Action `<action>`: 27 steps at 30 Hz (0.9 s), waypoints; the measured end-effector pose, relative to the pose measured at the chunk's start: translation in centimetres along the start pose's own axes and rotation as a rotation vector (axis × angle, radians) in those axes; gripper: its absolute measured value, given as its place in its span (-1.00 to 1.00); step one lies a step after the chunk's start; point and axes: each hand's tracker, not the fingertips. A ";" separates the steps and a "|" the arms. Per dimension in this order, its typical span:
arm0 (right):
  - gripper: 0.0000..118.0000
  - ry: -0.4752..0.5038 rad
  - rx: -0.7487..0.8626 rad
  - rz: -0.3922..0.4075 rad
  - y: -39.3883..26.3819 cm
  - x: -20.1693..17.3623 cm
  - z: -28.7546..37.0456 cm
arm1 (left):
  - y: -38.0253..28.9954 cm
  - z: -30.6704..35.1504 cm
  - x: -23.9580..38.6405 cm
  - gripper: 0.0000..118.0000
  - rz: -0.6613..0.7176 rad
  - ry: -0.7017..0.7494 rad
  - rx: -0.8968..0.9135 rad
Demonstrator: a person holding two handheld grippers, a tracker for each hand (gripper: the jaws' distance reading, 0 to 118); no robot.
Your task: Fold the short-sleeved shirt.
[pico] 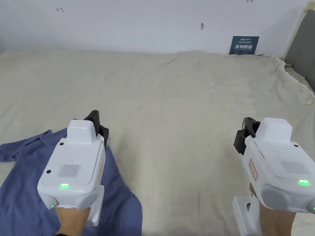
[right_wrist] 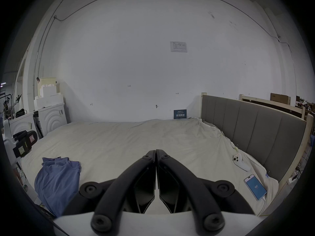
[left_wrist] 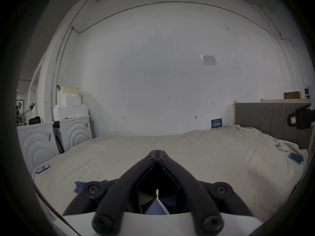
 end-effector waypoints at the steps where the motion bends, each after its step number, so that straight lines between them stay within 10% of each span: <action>1: -1.00 0.000 0.001 0.001 0.0 0.0 0.0 | 0.1 0.1 0.1 -1.00 0.001 -0.002 0.001; 27: -1.00 0.010 0.004 0.027 0.2 -0.1 0.5 | 0.1 0.3 0.4 -1.00 -0.014 -0.007 0.004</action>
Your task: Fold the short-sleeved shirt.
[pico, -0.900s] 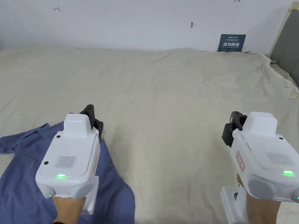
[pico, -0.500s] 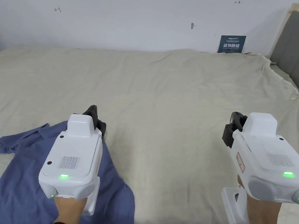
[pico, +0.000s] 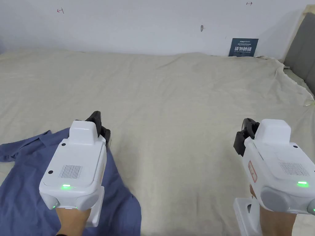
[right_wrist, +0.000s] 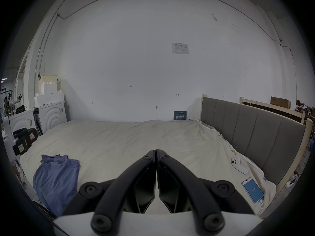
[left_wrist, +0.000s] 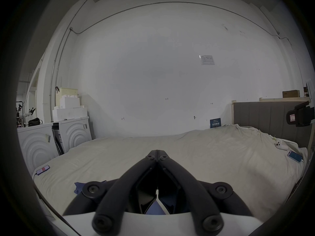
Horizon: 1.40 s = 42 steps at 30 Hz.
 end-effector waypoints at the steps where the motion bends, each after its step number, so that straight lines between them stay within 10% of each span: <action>1: -1.00 0.000 0.000 0.000 0.0 0.0 0.0 | 0.0 0.0 -0.1 -1.00 0.001 0.001 0.001; 42: -1.00 0.475 -0.009 0.083 -0.2 -20.9 -2.8 | -2.3 11.2 -21.9 -1.00 0.065 0.504 -0.081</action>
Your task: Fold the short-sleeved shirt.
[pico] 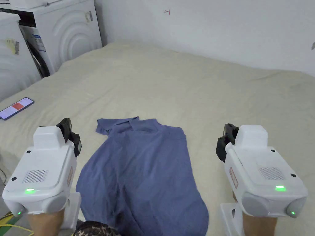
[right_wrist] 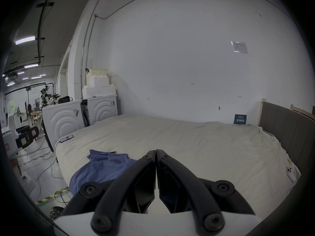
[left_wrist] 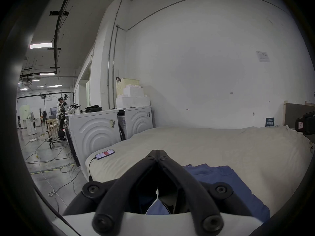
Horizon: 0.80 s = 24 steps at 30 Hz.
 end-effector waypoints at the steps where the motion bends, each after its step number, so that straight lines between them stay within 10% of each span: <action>1: -1.00 0.004 -0.001 0.000 0.0 -0.1 0.0 | 0.0 0.0 -0.1 -1.00 0.001 0.002 -0.002; 17: -1.00 -0.070 -0.023 -0.005 -0.7 3.7 1.2 | -2.3 -7.3 6.7 -0.84 0.045 -0.286 -0.380; 24: -1.00 -0.126 -0.054 -0.010 -1.5 6.7 1.3 | -6.3 -12.7 12.0 0.70 0.028 -0.282 -0.675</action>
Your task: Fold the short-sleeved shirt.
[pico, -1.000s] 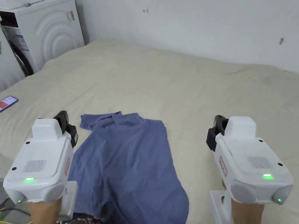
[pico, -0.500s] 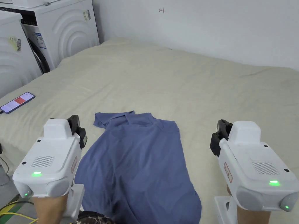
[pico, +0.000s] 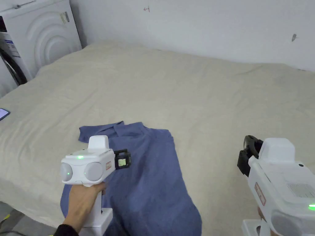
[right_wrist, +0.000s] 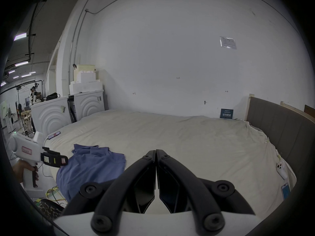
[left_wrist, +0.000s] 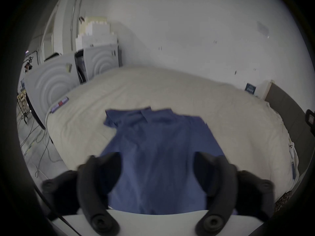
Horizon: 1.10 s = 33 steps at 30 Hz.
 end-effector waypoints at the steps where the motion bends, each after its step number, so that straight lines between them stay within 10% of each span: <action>1: -1.00 -0.005 -0.005 0.000 -0.1 0.4 -0.1 | -0.1 -1.0 0.4 0.84 -0.001 0.003 -0.026; 10: -1.00 -0.054 -0.057 -0.009 -1.8 3.3 -0.5 | -2.4 -8.4 3.1 0.84 -0.039 0.011 -0.304; 15: -1.00 -0.074 -0.085 -0.019 -2.8 4.4 -0.6 | -3.7 -7.8 5.4 0.37 -0.101 0.034 -0.340; 21: -1.00 -0.081 -0.106 -0.042 -3.5 5.2 -0.5 | -3.6 -6.9 5.9 -0.71 -0.174 -0.004 -0.334; 33: -1.00 -0.104 -0.077 -0.070 -3.0 7.2 1.1 | -1.7 -2.2 1.2 -0.96 0.206 -0.305 -0.195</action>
